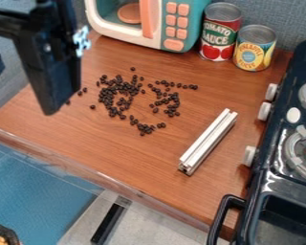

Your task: Sweep into pile

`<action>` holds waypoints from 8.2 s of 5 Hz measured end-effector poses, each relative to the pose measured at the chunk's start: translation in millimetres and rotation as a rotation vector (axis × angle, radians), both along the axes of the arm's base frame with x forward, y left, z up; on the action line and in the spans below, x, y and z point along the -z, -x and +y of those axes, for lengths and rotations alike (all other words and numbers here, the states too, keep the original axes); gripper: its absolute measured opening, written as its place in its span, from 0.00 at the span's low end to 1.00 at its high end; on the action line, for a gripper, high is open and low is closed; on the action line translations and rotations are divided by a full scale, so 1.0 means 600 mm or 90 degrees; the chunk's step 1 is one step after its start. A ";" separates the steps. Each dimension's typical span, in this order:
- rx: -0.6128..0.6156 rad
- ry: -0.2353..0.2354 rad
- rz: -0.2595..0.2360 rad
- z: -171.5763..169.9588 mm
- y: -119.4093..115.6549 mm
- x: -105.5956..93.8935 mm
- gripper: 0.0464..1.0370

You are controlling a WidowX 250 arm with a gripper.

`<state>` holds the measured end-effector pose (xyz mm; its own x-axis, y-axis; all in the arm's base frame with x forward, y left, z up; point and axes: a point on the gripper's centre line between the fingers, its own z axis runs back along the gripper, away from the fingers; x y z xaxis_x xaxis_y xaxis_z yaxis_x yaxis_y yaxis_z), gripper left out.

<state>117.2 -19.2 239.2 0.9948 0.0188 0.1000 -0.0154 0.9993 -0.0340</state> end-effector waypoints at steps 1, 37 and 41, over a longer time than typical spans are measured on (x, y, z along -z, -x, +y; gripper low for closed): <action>0.004 -0.001 0.002 0.000 -0.001 0.003 0.96; -0.038 0.004 -0.021 0.053 -0.368 0.374 0.33; -0.155 0.005 -0.015 0.156 -0.357 0.365 0.33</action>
<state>331.3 74.5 20.4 0.9582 0.2588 0.1223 -0.2552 0.9659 -0.0444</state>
